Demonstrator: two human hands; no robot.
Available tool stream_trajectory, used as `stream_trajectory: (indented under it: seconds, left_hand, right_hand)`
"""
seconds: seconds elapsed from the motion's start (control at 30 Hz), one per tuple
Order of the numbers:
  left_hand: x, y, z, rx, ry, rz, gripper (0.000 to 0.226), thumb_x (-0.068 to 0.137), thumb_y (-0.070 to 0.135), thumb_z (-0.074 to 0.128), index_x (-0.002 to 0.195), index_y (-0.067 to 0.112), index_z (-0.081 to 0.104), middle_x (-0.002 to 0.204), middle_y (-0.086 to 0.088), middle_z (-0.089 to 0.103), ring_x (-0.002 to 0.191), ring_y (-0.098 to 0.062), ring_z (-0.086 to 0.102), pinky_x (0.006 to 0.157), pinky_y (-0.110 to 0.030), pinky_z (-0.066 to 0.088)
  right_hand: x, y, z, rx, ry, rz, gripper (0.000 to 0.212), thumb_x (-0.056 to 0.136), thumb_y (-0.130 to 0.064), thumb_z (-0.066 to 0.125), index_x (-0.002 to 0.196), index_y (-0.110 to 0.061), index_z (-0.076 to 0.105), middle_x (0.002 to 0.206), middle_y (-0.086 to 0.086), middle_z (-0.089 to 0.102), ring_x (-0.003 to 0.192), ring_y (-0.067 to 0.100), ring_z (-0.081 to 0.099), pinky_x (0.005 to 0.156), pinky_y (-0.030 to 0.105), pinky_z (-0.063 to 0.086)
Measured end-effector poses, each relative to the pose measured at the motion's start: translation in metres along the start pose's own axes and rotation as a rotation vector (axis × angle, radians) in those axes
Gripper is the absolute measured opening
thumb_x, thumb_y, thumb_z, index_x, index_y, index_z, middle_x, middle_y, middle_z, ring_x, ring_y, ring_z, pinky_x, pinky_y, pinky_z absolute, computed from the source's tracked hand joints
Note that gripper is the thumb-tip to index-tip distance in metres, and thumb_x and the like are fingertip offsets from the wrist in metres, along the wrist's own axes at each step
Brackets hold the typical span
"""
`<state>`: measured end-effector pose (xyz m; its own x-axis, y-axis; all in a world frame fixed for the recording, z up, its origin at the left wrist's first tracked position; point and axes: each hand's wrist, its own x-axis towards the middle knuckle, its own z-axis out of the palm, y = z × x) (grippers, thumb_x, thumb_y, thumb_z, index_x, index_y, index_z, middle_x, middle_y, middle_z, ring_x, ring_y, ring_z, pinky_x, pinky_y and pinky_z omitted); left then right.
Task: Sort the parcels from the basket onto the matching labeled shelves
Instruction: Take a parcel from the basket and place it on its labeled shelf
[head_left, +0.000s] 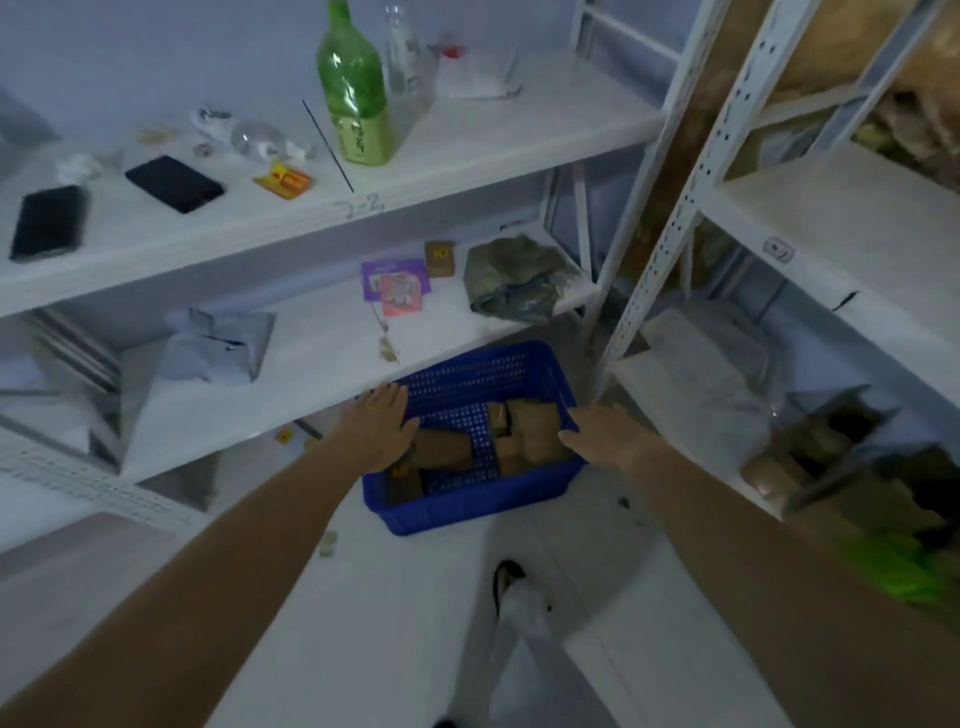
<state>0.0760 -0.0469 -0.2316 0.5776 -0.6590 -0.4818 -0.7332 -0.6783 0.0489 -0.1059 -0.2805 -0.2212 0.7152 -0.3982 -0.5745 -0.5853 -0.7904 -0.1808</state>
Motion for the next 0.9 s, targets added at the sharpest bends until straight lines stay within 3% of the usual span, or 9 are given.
stream_trajectory:
  seconds: [0.13,0.23,0.37,0.43,0.53,0.77,0.83,0.87,0.9]
  left_hand:
    - [0.06,0.0,0.029,-0.011,-0.094,-0.026,0.061,0.102,0.039,0.017,0.15,0.004,0.001,0.16,-0.011,0.002,0.148,-0.023,0.001,0.119,-0.035,0.004]
    - [0.105,-0.004,0.04,-0.042,-0.129,-0.033,0.06,0.102,0.035,0.02,0.15,0.004,0.001,0.159,-0.012,0.004,0.148,-0.024,0.003,0.119,-0.036,0.006]
    - [0.169,-0.027,0.078,-0.11,-0.166,-0.024,0.072,0.098,0.039,0.034,0.15,0.008,-0.006,0.16,-0.007,-0.005,0.148,-0.018,-0.005,0.118,-0.027,-0.002]
    - [0.206,-0.041,0.117,-0.088,-0.202,0.024,0.081,0.094,0.035,0.044,0.149,0.011,-0.012,0.159,-0.006,-0.011,0.147,-0.018,-0.009,0.117,-0.026,-0.005]
    - [0.279,-0.059,0.195,0.021,-0.257,0.095,0.085,0.092,0.026,0.045,0.148,0.011,-0.018,0.157,-0.006,-0.02,0.146,-0.019,-0.017,0.117,-0.028,-0.01]
    - [0.467,-0.098,0.39,0.41,-0.276,0.221,0.087,0.094,0.018,0.044,0.14,0.006,-0.028,0.154,-0.012,-0.027,0.145,-0.03,-0.017,0.12,-0.04,-0.006]
    - [0.502,-0.107,0.424,0.513,-0.217,0.261,0.076,0.096,0.011,0.035,0.136,0.007,-0.029,0.156,-0.013,-0.022,0.146,-0.033,-0.009,0.12,-0.044,0.001]
    - [0.515,-0.11,0.441,0.543,-0.139,0.317,0.069,0.095,0.008,0.032,0.142,0.004,-0.019,0.157,-0.017,-0.01,0.146,-0.037,0.002,0.119,-0.048,0.01]
    - [0.526,-0.114,0.452,0.546,-0.061,0.363,0.063,0.09,0.006,0.032,0.147,0.001,0.004,0.156,-0.021,0.013,0.142,-0.04,0.022,0.114,-0.051,0.026]
  right_hand:
    - [0.07,0.015,0.019,0.073,-0.122,-0.018,0.049,0.101,-0.035,0.036,0.145,-0.012,0.034,0.146,0.012,0.042,0.137,0.028,0.036,0.119,0.042,0.018]
    - [0.122,0.026,0.033,0.062,-0.191,-0.014,0.053,0.101,-0.037,0.037,0.147,-0.012,0.03,0.151,0.011,0.037,0.14,0.026,0.034,0.119,0.04,0.018]
    - [0.201,0.029,0.066,0.001,-0.213,-0.049,0.056,0.102,-0.036,0.035,0.151,-0.01,0.024,0.157,0.008,0.025,0.147,0.026,0.018,0.121,0.038,0.014]
    - [0.246,0.022,0.099,-0.085,-0.172,-0.157,0.053,0.101,-0.032,0.04,0.148,-0.01,0.029,0.155,0.008,0.028,0.147,0.027,0.018,0.121,0.036,0.013]
    - [0.329,0.005,0.164,-0.149,-0.2,-0.286,0.059,0.102,-0.032,0.036,0.152,-0.007,0.018,0.16,0.01,0.019,0.149,0.024,0.012,0.122,0.034,0.005]
    - [0.529,-0.008,0.343,-0.155,-0.348,-0.289,0.064,0.103,-0.035,0.031,0.154,-0.01,0.002,0.163,0.005,0.0,0.151,0.022,-0.002,0.122,0.036,-0.001]
    - [0.566,0.001,0.372,-0.16,-0.331,-0.288,0.065,0.103,-0.035,0.034,0.154,-0.01,0.003,0.163,0.005,0.0,0.151,0.023,-0.001,0.122,0.035,0.0]
    - [0.581,0.008,0.384,-0.161,-0.323,-0.279,0.065,0.102,-0.035,0.035,0.154,-0.01,0.004,0.163,0.005,0.002,0.151,0.023,0.001,0.122,0.034,0.0]
    - [0.591,0.014,0.393,-0.167,-0.324,-0.26,0.066,0.102,-0.036,0.036,0.154,-0.01,0.005,0.163,0.004,0.004,0.151,0.023,0.002,0.122,0.034,0.0]
